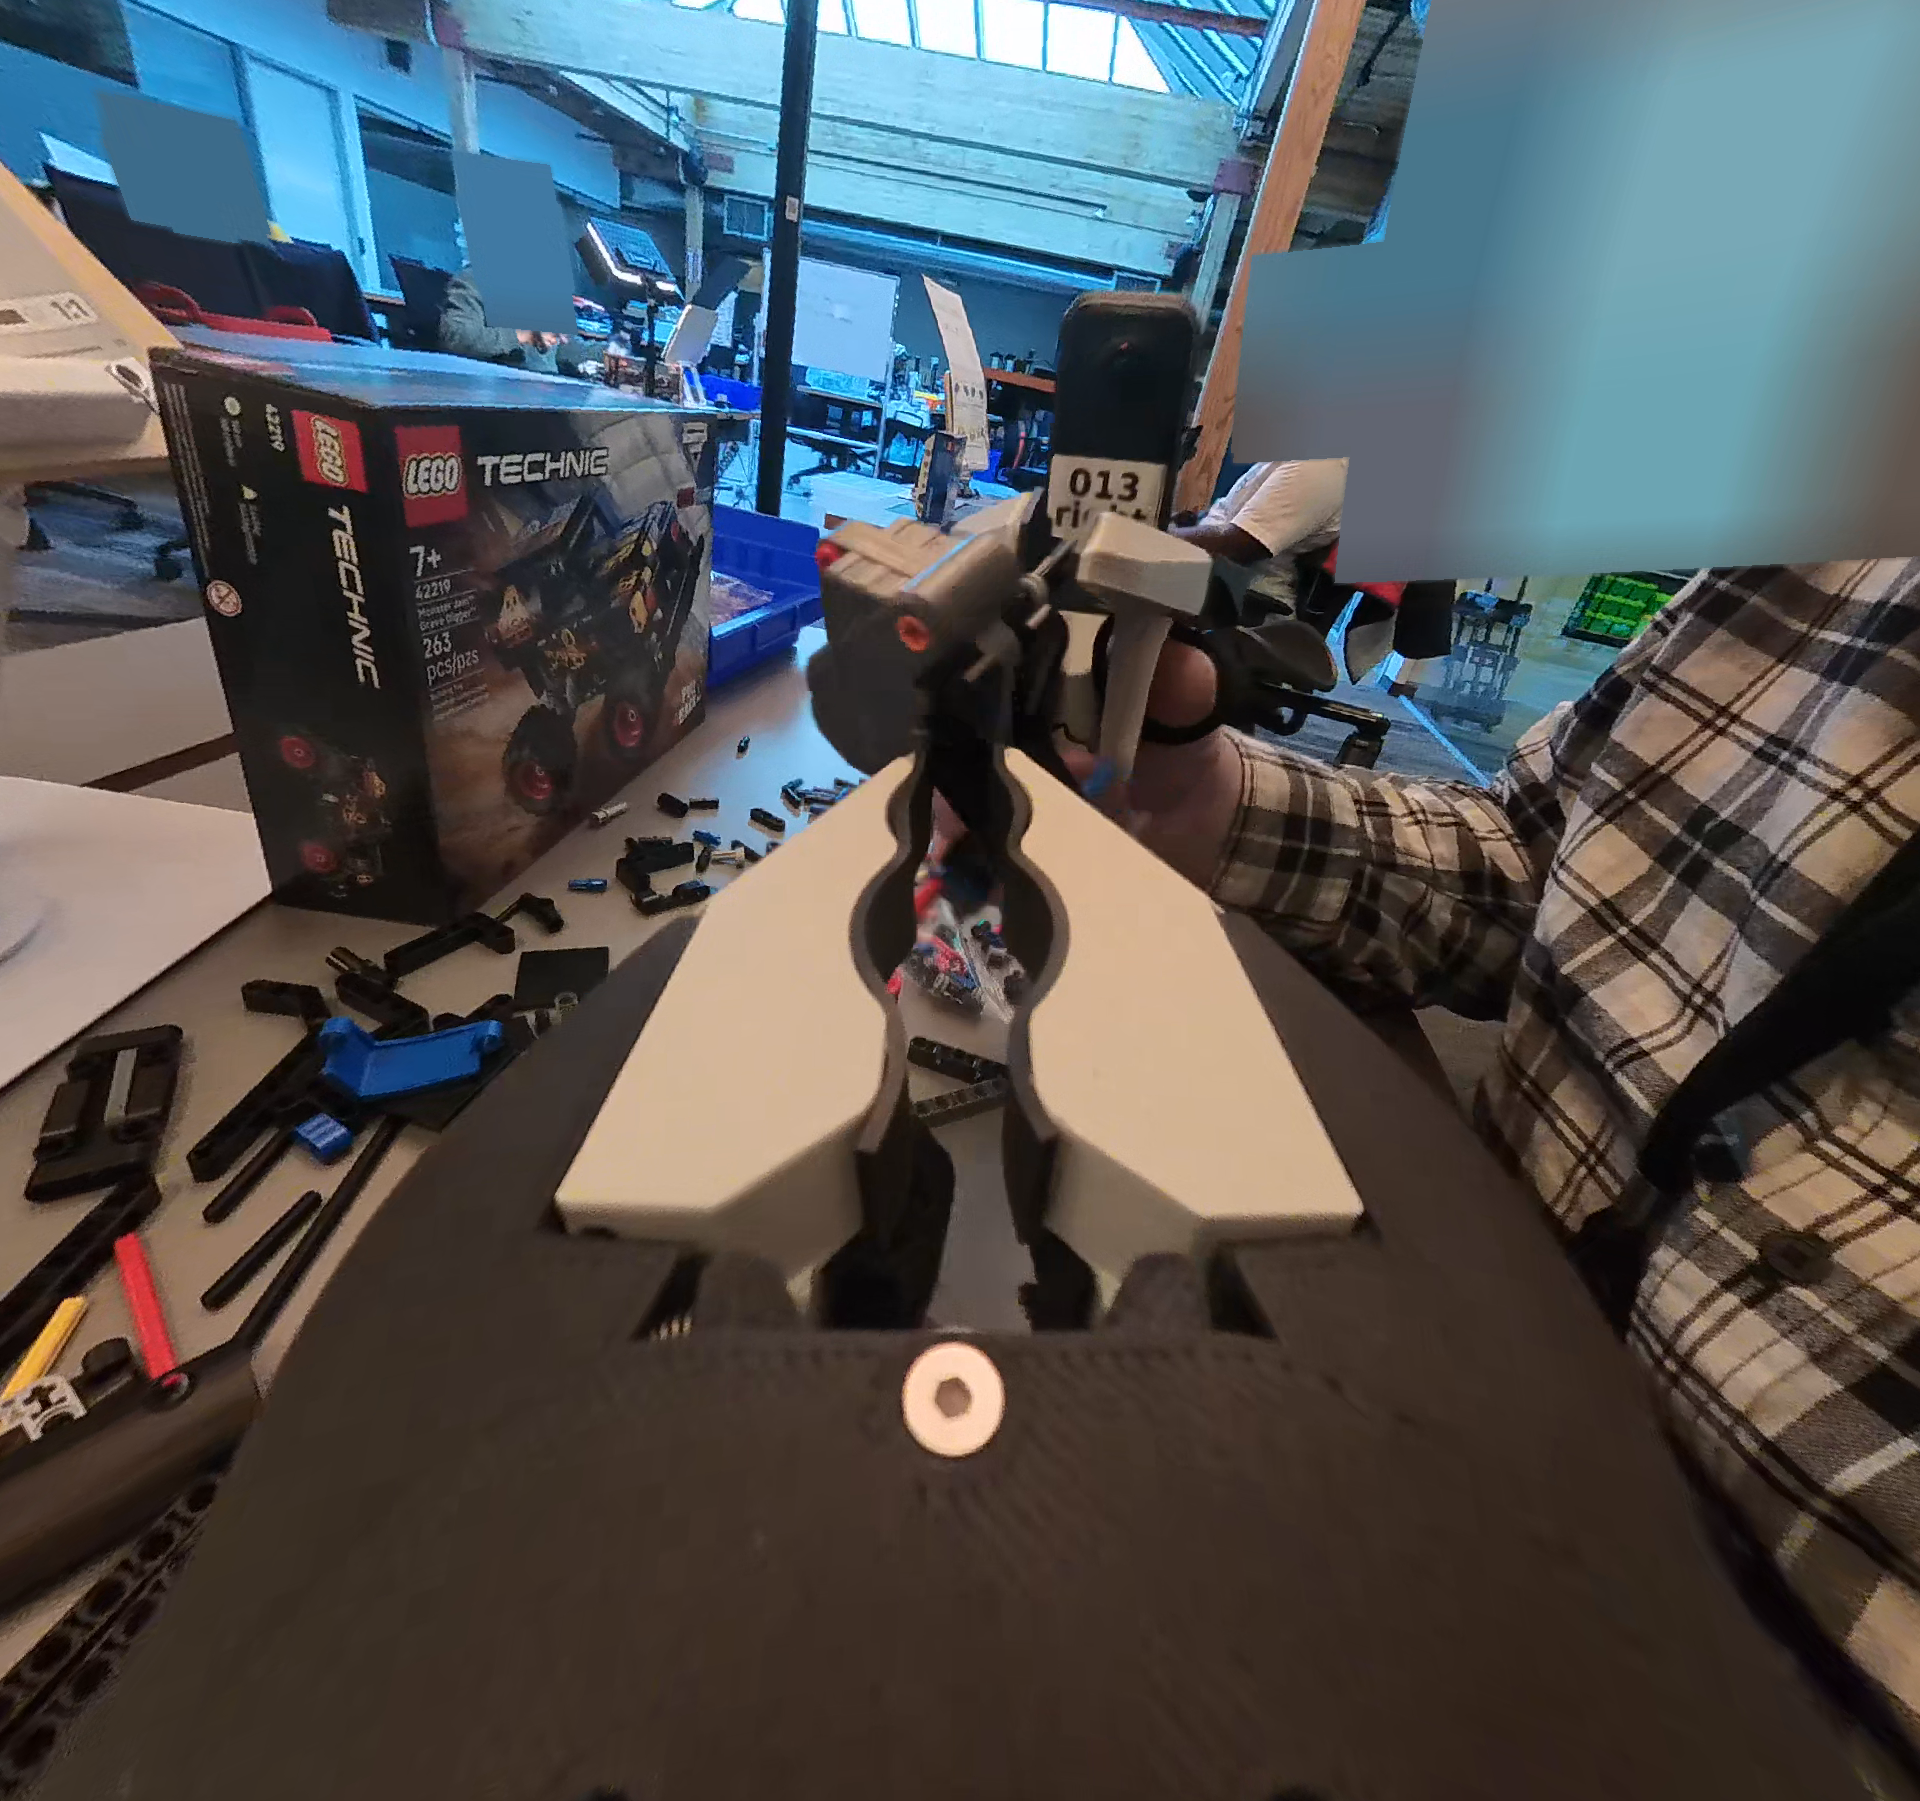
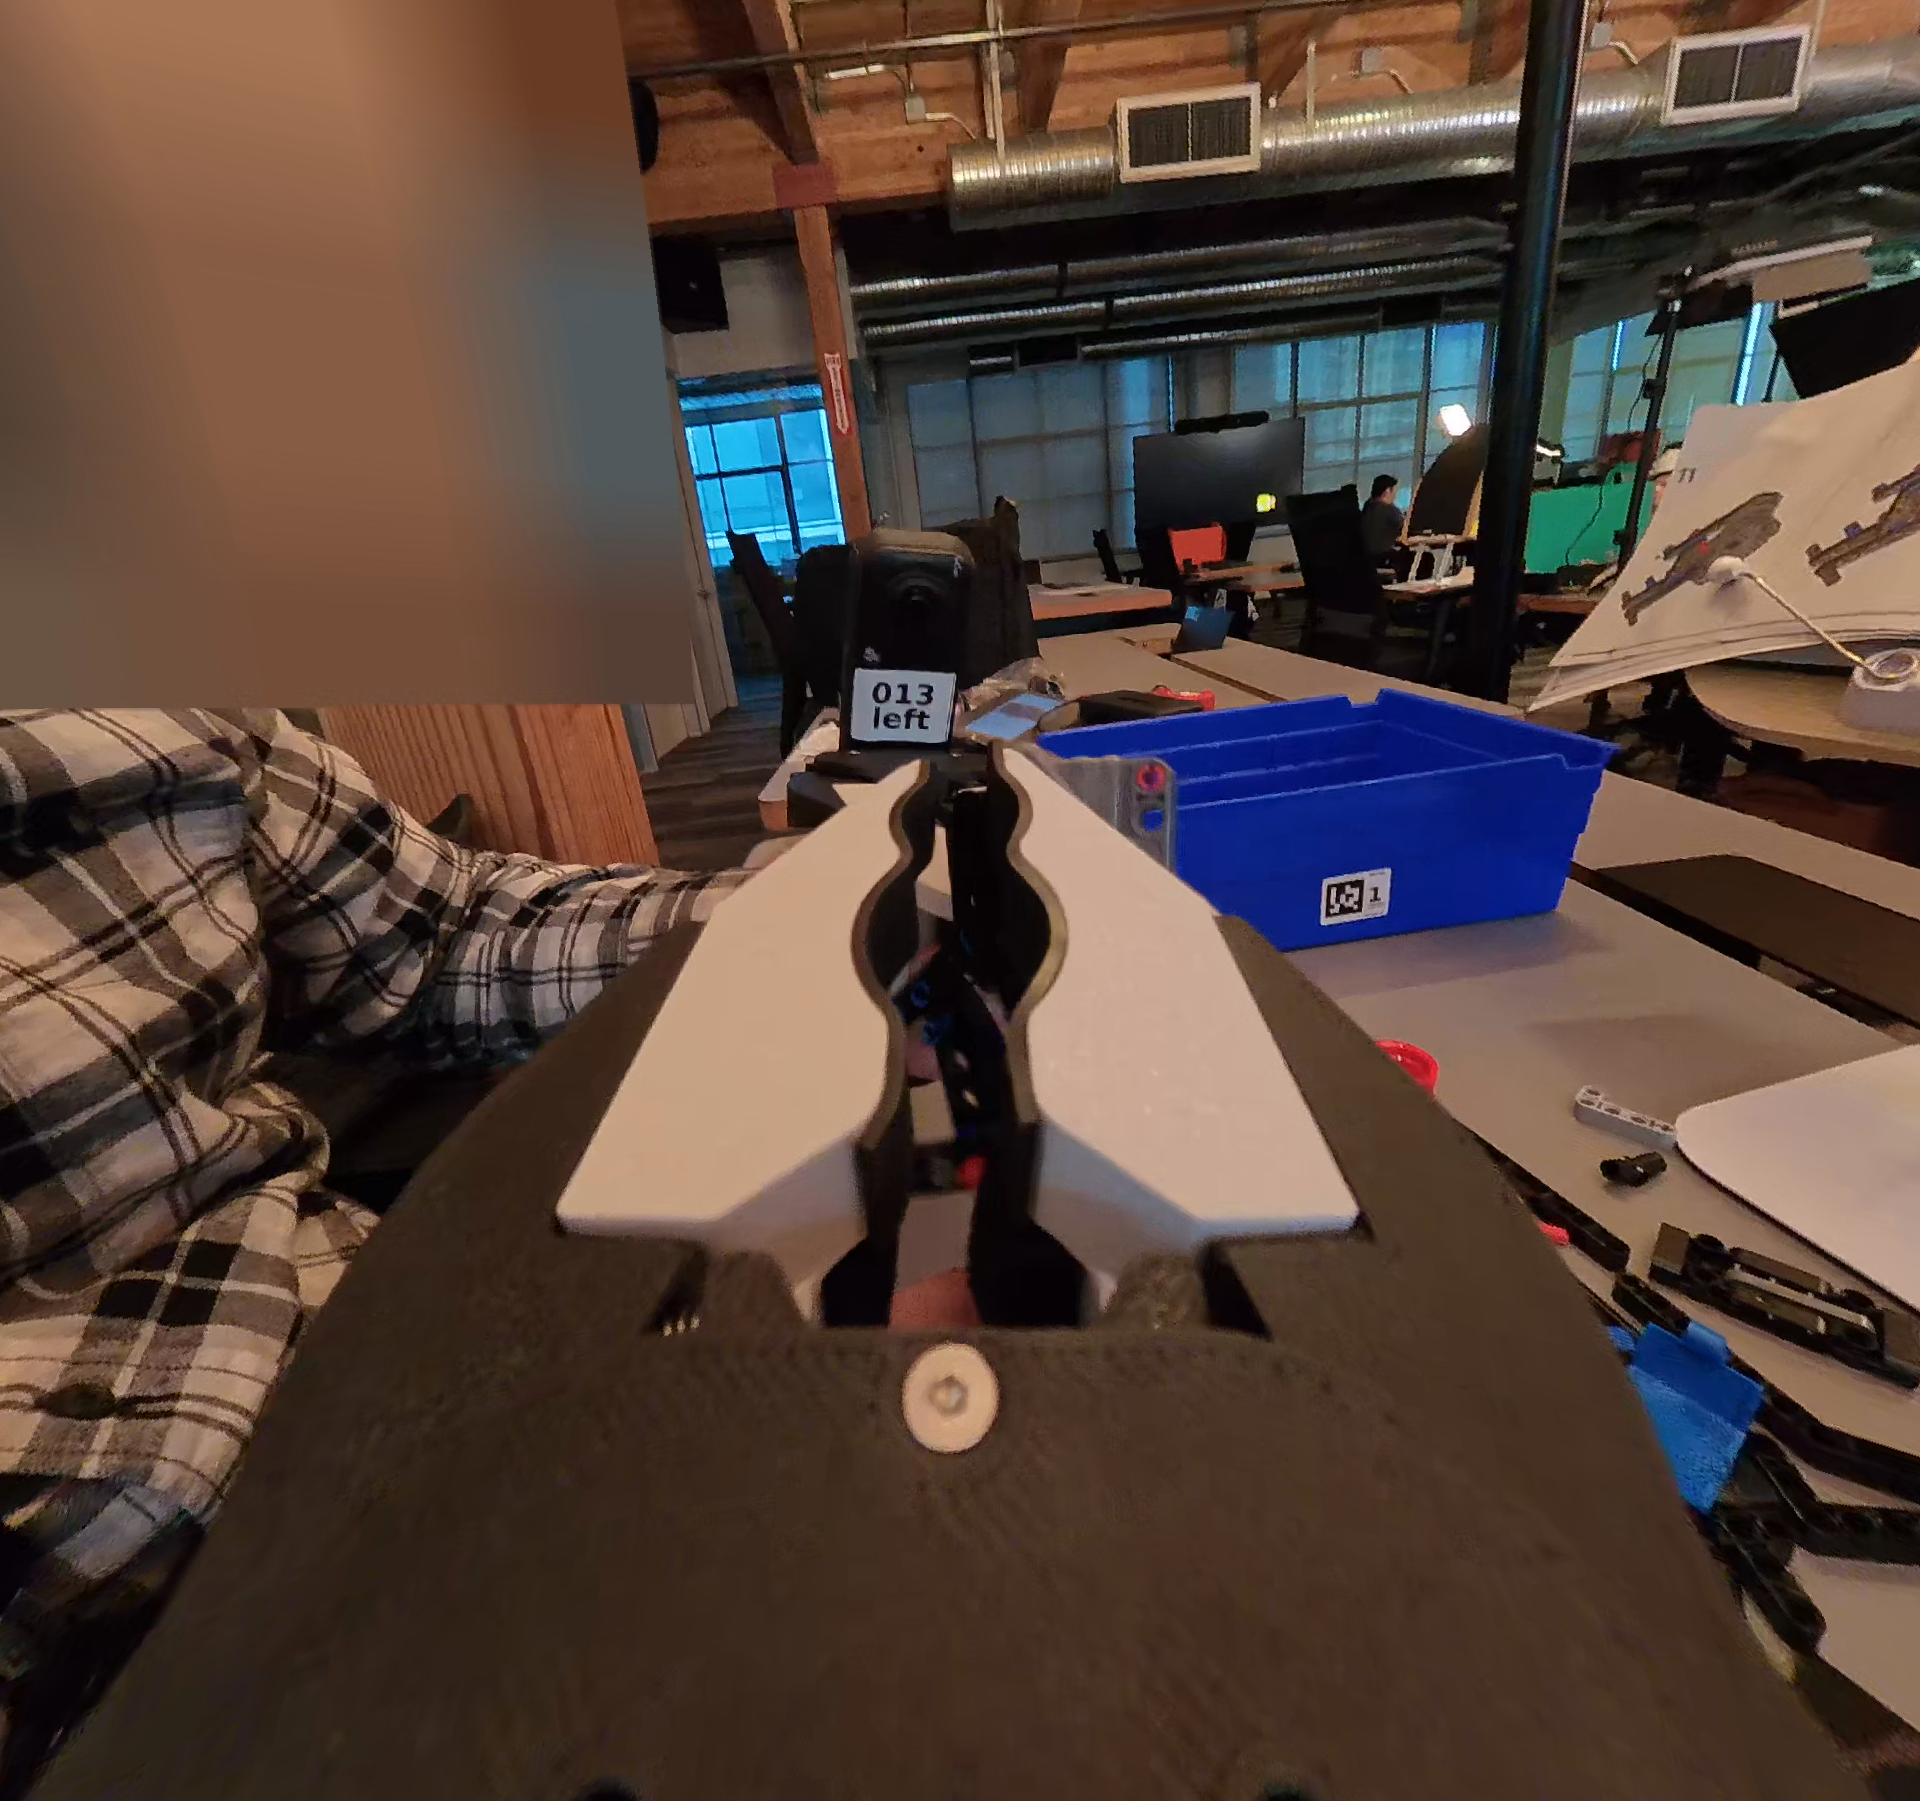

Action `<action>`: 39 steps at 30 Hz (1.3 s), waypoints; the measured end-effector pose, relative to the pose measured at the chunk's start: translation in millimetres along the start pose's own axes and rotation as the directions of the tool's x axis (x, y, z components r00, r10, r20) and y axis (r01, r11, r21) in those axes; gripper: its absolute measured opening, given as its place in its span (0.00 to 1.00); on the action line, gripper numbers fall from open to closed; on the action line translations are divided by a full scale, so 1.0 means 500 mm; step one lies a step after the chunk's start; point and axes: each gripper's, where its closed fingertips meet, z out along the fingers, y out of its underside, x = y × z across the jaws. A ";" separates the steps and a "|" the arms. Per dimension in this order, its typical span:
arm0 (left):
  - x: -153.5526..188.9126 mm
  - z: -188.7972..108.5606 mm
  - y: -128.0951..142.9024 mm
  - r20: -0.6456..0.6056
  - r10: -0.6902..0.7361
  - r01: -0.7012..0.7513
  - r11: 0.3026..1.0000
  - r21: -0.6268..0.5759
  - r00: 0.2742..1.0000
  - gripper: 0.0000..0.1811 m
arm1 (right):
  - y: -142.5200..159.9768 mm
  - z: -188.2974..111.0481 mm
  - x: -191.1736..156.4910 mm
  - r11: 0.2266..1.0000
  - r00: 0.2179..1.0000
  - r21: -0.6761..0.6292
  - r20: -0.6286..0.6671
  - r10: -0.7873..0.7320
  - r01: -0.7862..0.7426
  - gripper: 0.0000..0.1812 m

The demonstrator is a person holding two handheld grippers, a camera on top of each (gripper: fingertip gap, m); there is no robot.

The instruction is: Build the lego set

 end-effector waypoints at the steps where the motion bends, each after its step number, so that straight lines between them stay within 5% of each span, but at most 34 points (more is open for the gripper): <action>1: 0.002 0.001 -0.003 -0.002 -0.003 0.003 1.000 0.009 1.000 0.05 | -0.006 -0.002 0.000 1.000 1.000 0.018 0.005 0.014 -0.014 0.02; 9: 0.011 0.019 -0.006 0.004 0.064 -0.064 0.998 0.008 0.998 0.40 | -0.004 0.009 -0.023 0.994 0.991 0.042 0.090 0.095 -0.100 0.01; 15: 0.024 0.025 -0.014 -0.002 0.131 -0.131 0.991 0.014 0.991 0.24 | 0.001 0.017 -0.028 0.992 0.988 0.036 0.093 0.121 -0.125 0.01; 39: -0.020 0.009 -0.010 0.044 0.095 -0.095 0.995 -0.011 0.994 0.24 | 0.031 -0.001 0.019 0.991 0.997 -0.133 -0.069 -0.027 0.018 0.05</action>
